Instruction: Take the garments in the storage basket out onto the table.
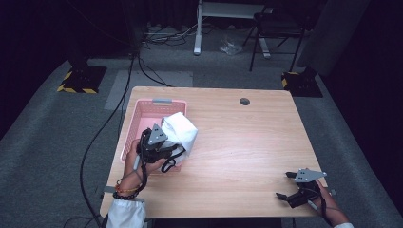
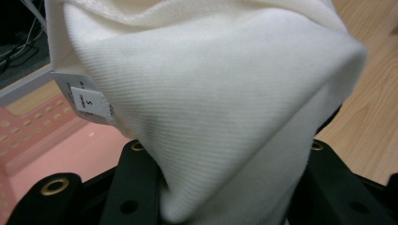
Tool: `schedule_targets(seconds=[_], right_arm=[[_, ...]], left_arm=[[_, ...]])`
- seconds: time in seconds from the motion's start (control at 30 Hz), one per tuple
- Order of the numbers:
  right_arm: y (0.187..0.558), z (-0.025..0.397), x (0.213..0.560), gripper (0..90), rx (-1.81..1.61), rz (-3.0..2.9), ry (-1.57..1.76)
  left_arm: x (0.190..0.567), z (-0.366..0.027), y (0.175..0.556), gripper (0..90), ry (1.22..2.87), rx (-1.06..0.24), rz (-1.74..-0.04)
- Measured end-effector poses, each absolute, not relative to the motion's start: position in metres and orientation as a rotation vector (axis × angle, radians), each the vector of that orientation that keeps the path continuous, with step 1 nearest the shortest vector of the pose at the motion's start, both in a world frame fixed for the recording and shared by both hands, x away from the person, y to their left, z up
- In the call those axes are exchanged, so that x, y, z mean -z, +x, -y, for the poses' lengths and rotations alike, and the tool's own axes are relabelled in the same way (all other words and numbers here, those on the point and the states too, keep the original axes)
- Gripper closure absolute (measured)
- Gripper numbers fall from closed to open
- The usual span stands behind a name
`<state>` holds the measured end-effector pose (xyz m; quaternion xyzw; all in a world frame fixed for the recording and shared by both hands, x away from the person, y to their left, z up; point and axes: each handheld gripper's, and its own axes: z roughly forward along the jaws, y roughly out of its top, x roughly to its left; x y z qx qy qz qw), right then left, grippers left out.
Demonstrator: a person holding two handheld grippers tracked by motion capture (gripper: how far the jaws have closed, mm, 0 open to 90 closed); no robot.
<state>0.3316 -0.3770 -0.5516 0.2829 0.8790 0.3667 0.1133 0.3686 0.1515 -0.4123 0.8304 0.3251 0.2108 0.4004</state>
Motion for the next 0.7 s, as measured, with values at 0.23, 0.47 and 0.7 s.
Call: schedule_targets(seconds=[0.23, 0.47, 0.7], right_arm=[[0.332, 0.377, 0.552, 0.5, -1.076, -2.578, 0.830], [0.332, 0.377, 0.552, 0.5, -1.076, -2.578, 0.831], [0.332, 0.377, 0.552, 0.5, -1.076, -2.578, 0.831]], left_arm=[[0.410, -0.132, 0.369, 59.0, 2.105, -0.513, -0.773], [0.410, -0.115, 0.372, 58.9, 2.120, -0.497, -0.742], [0.409, -0.101, 0.375, 59.0, 2.137, -0.478, -0.707]])
